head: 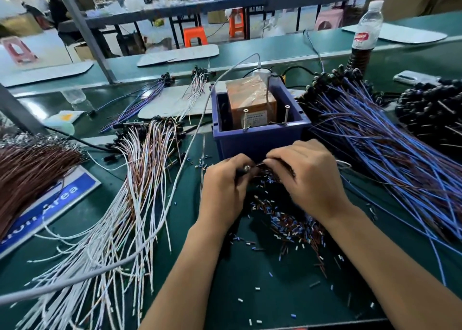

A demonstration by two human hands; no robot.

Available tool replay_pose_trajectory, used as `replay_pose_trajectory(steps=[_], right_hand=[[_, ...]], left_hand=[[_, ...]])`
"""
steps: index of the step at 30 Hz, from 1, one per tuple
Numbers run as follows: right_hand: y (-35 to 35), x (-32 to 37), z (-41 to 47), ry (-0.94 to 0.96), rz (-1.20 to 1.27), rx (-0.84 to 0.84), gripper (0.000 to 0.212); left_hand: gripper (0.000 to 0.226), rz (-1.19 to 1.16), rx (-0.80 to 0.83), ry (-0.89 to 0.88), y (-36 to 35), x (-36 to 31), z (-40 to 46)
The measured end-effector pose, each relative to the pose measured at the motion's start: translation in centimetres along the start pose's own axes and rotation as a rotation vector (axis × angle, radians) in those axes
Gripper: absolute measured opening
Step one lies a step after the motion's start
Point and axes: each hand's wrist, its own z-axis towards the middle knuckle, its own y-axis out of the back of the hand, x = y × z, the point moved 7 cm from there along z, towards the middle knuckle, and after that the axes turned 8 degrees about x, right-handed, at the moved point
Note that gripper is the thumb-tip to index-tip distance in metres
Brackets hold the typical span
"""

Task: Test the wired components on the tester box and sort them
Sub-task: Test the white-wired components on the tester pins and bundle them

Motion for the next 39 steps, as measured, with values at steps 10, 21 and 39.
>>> replay_pose_trajectory(steps=[10,21,39], right_hand=[[1.0,-1.2,-0.2,-0.036,0.096,-0.084,0.018],[3.8,-1.0,-1.2,-0.085,0.04,-0.409,0.032],[1.9,-8.0,-4.1,-0.896,1.098,-0.751,0.058]], left_hand=[[0.008,-0.075,0.032,-0.061,0.0,-0.8,-0.1],[0.019,-0.202,0.001,0.086,0.0,0.4,-0.3],[0.024,-0.675,0.109,0.266,-1.8,0.3,-0.7]])
